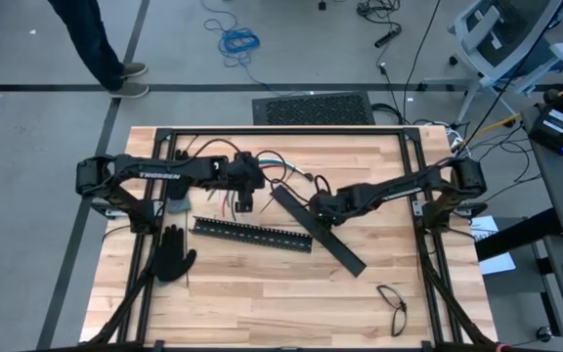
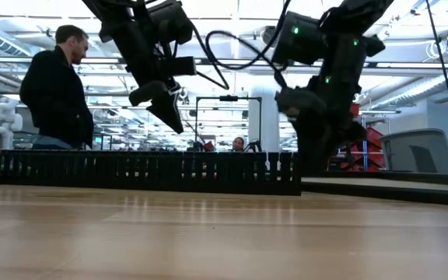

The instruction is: Ziptie cables

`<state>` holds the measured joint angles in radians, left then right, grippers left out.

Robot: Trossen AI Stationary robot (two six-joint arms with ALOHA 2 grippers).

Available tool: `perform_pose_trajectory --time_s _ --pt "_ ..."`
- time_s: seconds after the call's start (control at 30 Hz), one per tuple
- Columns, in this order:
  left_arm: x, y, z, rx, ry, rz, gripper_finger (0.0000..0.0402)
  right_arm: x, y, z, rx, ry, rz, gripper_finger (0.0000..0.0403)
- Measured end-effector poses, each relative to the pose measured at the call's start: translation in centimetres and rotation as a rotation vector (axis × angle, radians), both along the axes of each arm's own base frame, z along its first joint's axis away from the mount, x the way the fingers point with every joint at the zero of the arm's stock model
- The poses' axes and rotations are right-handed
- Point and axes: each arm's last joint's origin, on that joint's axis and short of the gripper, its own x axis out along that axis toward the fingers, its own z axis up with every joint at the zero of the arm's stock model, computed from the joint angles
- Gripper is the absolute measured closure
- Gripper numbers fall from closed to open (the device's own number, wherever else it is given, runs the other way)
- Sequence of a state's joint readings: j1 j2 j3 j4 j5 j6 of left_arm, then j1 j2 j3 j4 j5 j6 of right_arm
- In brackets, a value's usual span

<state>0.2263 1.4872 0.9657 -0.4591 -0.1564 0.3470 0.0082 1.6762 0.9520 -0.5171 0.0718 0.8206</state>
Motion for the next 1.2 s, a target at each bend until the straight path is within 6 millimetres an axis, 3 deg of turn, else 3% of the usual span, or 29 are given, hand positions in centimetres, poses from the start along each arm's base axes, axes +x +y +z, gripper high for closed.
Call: perform_pose_trajectory --time_s 0.3,0.4,0.53,0.7,0.87,1.2 --pt "-0.2 0.7 0.0 -0.012 0.000 -0.020 0.0402 0.7 0.0 -3.6 -0.012 0.117 -0.039 0.0226" --pt "-0.2 0.7 0.0 -0.022 -0.003 -0.019 0.0402 0.6 0.1 -4.6 -0.035 0.183 -0.005 0.0263" --pt "-0.1 0.7 0.0 -0.024 -0.011 -0.019 0.0402 0.7 0.2 -4.7 -0.039 0.180 0.073 0.0371" --pt "-0.1 0.7 0.1 -0.022 -0.017 -0.019 0.0402 0.9 -0.1 -4.6 -0.024 0.163 0.118 0.0399" --pt "-0.2 0.7 1.5 -0.001 -0.100 -0.031 0.0402 -0.4 0.2 -1.6 -0.030 0.104 0.141 0.0401" --pt "-1.8 0.9 6.7 0.086 -0.394 -0.014 0.0402 -3.8 0.6 4.0 -0.088 0.133 0.164 0.0403"
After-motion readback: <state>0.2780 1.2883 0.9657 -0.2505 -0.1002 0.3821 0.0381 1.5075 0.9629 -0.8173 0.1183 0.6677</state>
